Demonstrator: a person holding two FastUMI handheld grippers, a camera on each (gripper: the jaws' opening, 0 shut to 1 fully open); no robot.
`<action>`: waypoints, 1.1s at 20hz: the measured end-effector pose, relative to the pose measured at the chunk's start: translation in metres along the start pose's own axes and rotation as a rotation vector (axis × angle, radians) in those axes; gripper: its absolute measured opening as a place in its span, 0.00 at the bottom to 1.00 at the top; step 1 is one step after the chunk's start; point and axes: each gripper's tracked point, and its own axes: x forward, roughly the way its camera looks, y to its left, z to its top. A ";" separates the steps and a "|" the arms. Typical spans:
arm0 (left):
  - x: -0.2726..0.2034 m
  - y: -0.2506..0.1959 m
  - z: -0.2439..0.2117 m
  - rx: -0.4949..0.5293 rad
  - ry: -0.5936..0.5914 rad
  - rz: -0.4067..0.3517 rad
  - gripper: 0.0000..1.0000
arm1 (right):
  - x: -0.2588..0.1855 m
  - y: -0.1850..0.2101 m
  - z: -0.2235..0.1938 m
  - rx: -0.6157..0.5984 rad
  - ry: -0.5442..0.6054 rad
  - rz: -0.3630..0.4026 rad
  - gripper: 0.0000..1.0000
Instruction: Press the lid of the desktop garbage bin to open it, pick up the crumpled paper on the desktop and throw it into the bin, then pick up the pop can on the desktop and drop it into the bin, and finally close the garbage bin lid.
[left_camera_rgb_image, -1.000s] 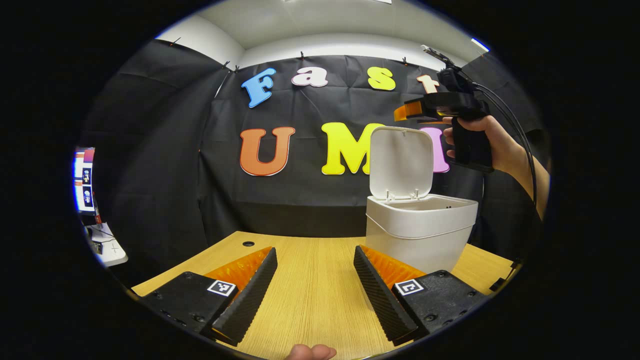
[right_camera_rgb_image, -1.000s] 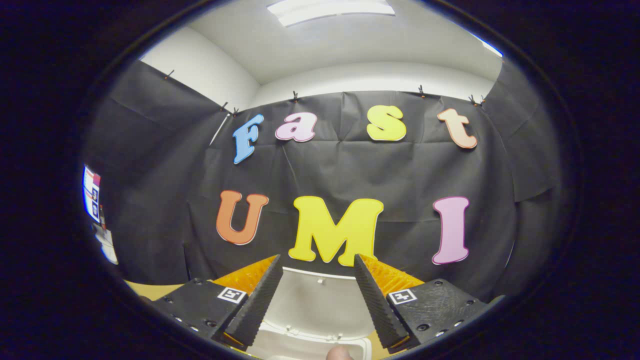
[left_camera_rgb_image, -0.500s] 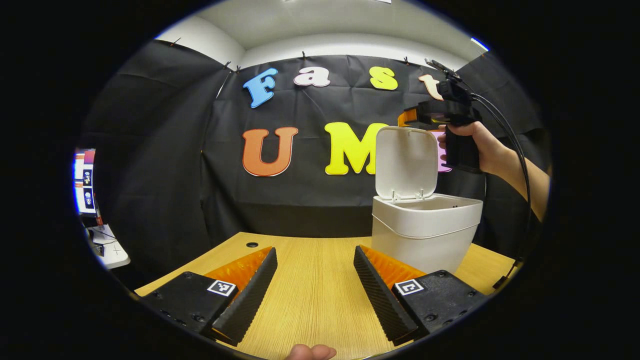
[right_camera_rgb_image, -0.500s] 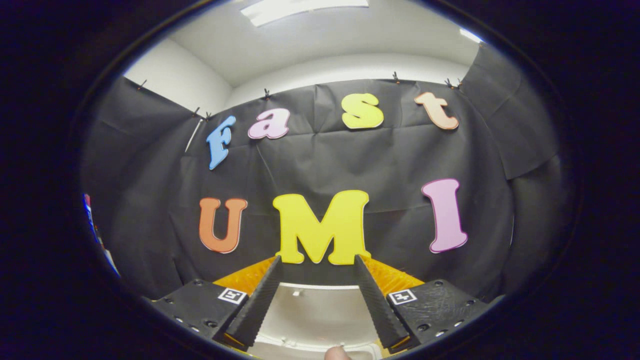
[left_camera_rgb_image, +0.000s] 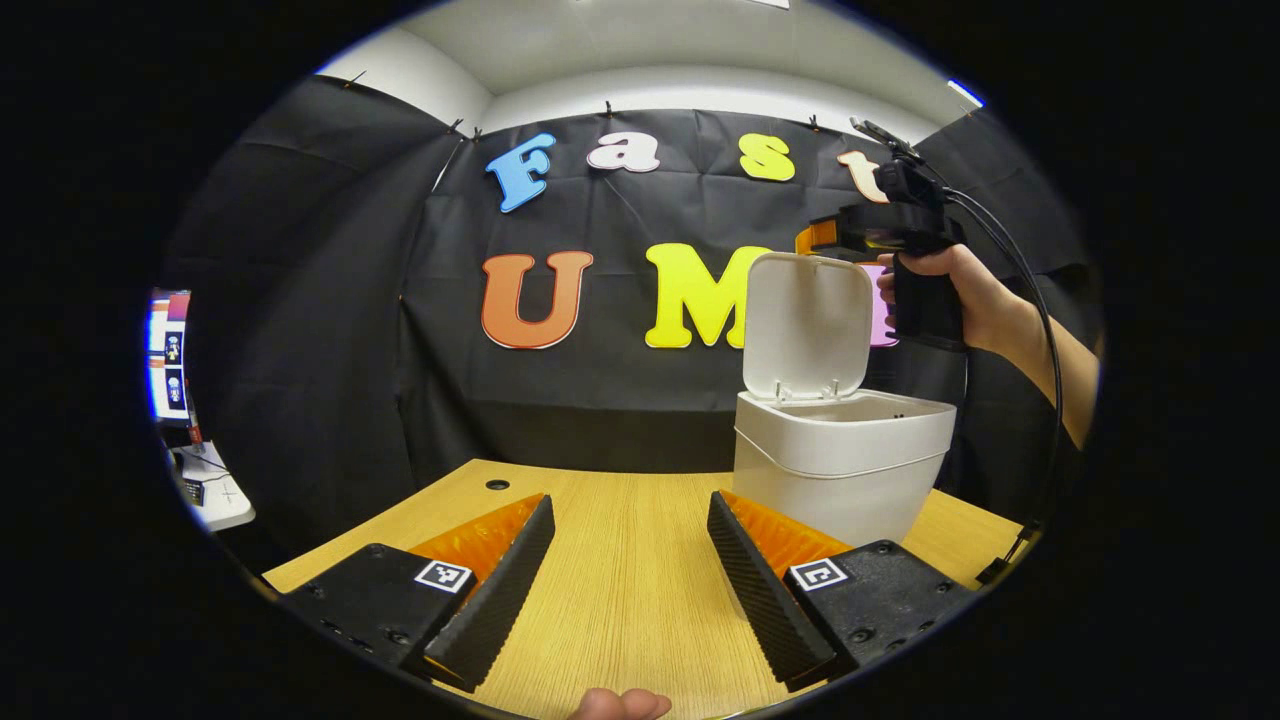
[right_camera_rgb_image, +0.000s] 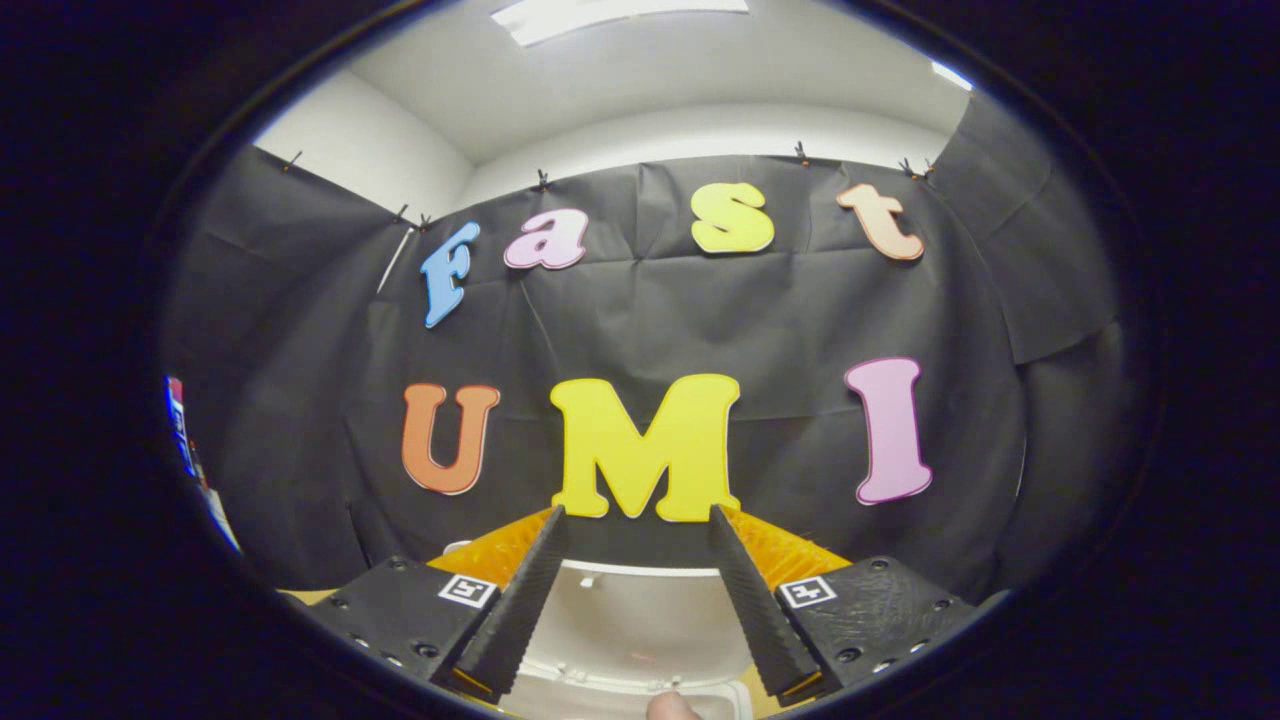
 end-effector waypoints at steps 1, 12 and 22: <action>0.000 0.000 -0.001 -0.001 0.001 0.001 0.99 | -0.004 0.000 0.000 -0.006 0.007 0.000 0.89; -0.017 -0.013 -0.005 -0.025 0.002 -0.010 0.99 | -0.069 0.005 -0.019 -0.037 0.130 0.015 0.92; -0.033 -0.036 -0.001 0.014 -0.032 -0.003 0.99 | -0.120 0.001 -0.076 -0.067 0.277 0.031 0.88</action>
